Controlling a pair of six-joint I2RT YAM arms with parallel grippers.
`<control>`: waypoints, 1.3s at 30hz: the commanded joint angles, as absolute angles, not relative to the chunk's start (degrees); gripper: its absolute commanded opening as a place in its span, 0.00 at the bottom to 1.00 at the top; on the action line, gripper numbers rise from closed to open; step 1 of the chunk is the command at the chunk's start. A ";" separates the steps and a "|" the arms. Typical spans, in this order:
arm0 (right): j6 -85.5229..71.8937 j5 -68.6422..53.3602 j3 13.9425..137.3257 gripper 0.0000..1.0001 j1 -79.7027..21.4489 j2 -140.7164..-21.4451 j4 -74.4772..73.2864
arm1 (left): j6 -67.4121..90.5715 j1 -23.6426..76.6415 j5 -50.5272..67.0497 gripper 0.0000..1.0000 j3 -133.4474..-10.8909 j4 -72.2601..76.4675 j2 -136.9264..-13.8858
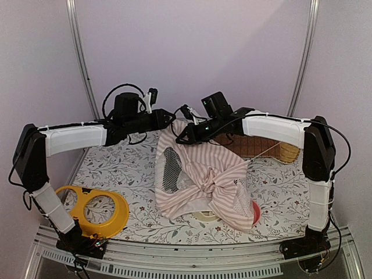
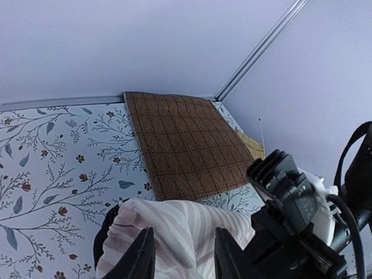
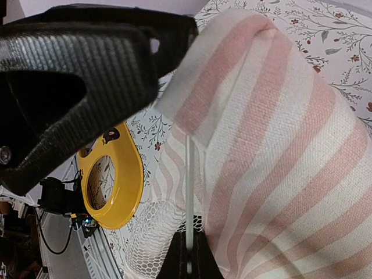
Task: Set up the pet tent
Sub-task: Insert the tent pole into the pole socket of the pet tent.
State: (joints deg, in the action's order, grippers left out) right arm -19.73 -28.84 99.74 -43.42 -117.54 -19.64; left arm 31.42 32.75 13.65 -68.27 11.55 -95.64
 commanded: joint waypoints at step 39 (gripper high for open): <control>-19.98 -26.05 110.32 0.00 -43.21 -124.71 -26.98 | 37.52 36.00 12.23 0.08 -64.48 7.80 -93.21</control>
State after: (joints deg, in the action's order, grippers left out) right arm -19.97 -28.08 108.49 -43.94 -123.59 -25.71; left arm 38.35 34.11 8.32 -66.24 8.62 -95.31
